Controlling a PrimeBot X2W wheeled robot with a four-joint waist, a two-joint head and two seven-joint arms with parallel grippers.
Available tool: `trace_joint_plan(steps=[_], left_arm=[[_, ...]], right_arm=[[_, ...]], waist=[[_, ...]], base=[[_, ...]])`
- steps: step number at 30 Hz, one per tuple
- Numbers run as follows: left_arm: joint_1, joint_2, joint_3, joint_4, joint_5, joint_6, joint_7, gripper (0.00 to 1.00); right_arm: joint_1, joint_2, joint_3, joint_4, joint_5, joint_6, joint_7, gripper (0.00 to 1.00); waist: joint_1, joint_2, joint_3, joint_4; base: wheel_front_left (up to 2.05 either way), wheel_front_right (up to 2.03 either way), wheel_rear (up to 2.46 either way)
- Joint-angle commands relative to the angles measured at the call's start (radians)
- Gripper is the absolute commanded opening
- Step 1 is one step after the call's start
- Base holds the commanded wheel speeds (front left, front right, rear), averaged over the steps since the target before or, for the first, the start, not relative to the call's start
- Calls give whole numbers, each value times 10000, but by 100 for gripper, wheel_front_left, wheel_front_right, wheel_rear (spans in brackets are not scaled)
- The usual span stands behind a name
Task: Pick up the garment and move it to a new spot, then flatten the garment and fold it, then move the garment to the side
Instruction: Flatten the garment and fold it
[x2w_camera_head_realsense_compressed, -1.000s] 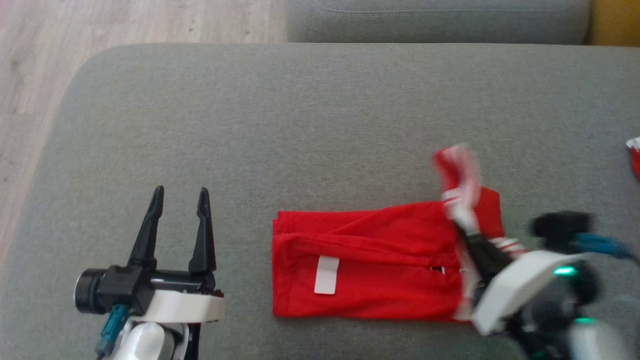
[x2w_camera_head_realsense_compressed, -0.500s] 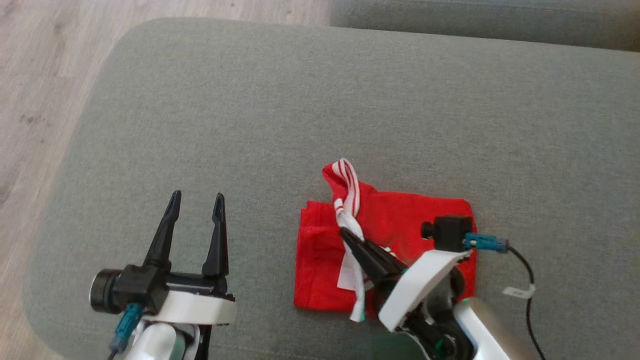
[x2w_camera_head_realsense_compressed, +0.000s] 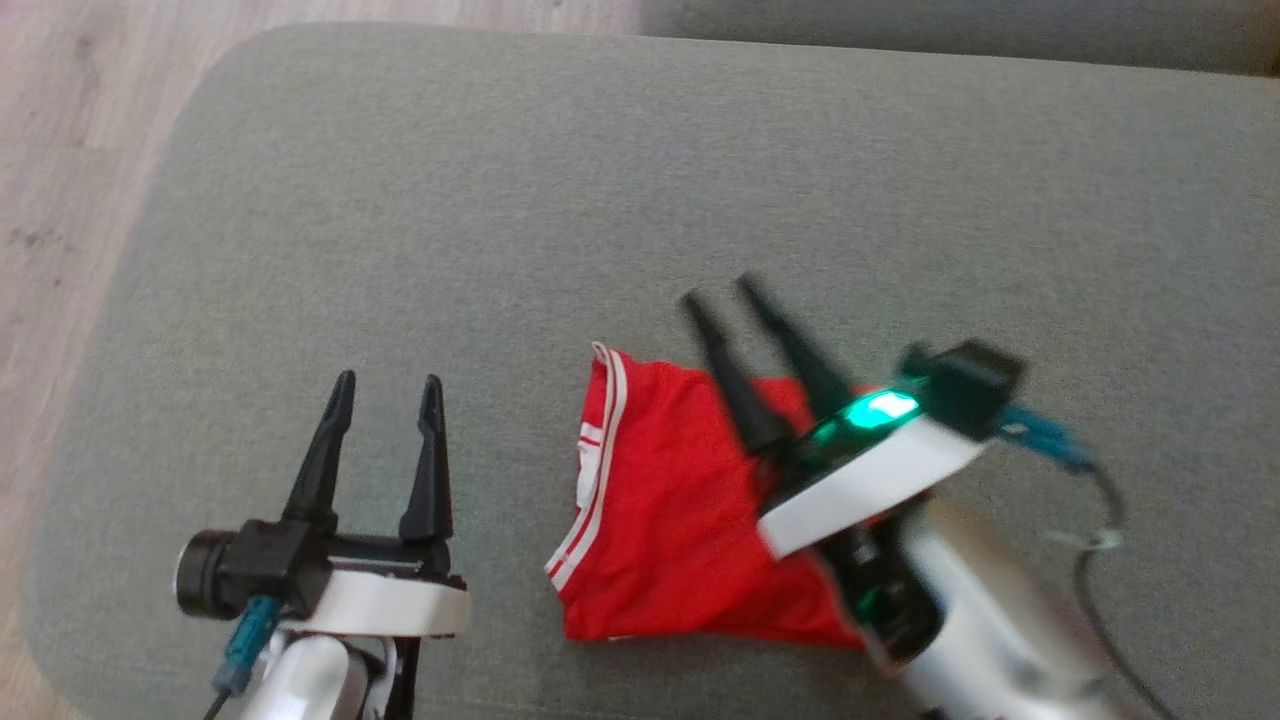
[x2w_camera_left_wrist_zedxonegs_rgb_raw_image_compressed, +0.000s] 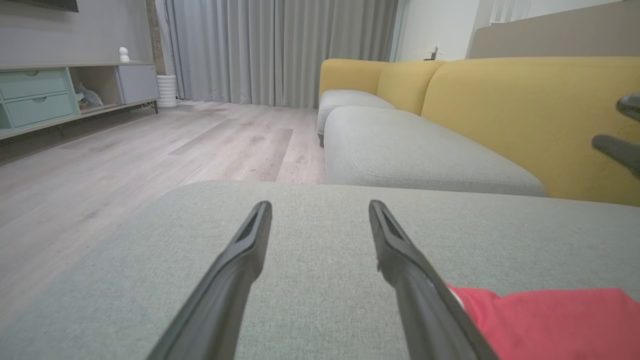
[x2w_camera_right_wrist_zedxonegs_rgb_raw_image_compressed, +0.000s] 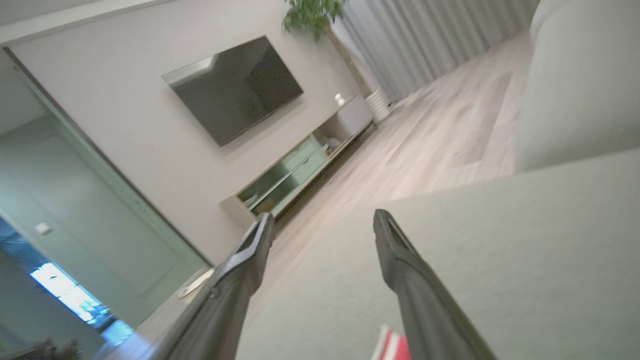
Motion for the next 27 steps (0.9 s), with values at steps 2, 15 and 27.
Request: trace_joint_plan(steps=[2,15,27], left_arm=[[-364,169,537,-355,-15,65,-92,100],[-60,532,931,-511,8,336,-84,100],[898,1037,922,-823,67,632,462,100]], right_arm=[[-225,-90,-711,-501,-1022,-7,-451,100],[2485,-869,-5677,-3187,-5225,-7,839,100],[4679,-285,-6444,-5050,-5963,-7,2016,100]], waist=[[-1,0,-17,-197],[-1,0,-238,-903],[-1,0,-1041,-1450]], base=[[0,0,0],[0,0,0],[0,0,0]])
